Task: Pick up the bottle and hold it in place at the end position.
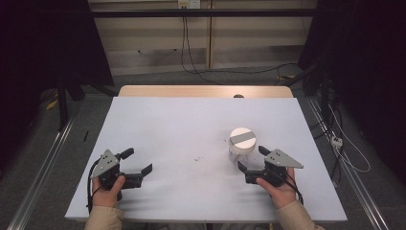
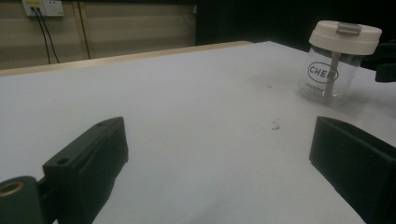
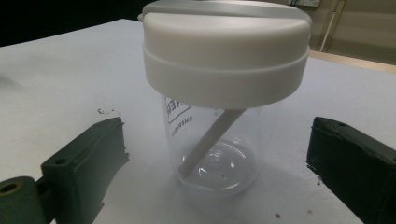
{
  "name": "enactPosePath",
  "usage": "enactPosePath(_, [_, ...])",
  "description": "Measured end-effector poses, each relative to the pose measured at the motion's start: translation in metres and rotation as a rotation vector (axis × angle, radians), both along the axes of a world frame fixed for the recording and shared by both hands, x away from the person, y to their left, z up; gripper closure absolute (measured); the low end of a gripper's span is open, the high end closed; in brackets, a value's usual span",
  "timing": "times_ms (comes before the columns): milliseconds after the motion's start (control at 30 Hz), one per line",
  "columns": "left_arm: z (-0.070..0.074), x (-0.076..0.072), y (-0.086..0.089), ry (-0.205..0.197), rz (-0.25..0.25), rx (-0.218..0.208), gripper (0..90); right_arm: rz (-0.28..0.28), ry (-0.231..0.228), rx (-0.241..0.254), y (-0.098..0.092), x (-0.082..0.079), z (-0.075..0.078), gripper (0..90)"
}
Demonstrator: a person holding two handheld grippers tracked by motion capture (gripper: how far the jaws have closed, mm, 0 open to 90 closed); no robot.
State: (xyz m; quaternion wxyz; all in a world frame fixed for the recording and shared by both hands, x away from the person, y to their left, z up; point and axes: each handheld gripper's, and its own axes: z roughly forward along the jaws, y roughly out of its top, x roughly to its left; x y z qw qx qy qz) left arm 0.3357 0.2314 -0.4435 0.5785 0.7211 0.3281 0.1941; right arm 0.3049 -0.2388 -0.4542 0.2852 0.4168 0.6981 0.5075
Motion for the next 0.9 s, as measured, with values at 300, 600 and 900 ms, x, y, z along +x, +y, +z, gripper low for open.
enactPosePath(300, [0.000, 0.000, 0.000, -0.003, -0.007, -0.002, 4.3, -0.022, 0.017, -0.013, 0.009, 0.012, 0.001, 6.1])
enactPosePath(600, [0.000, 0.000, -0.001, -0.004, -0.013, -0.008, 4.3, -0.035, 0.029, 0.000, 0.018, 0.023, 0.001, 8.1])
enactPosePath(900, [-0.001, 0.000, -0.001, -0.001, -0.016, -0.009, 4.6, -0.048, 0.037, -0.001, 0.023, 0.033, 0.000, 9.8])
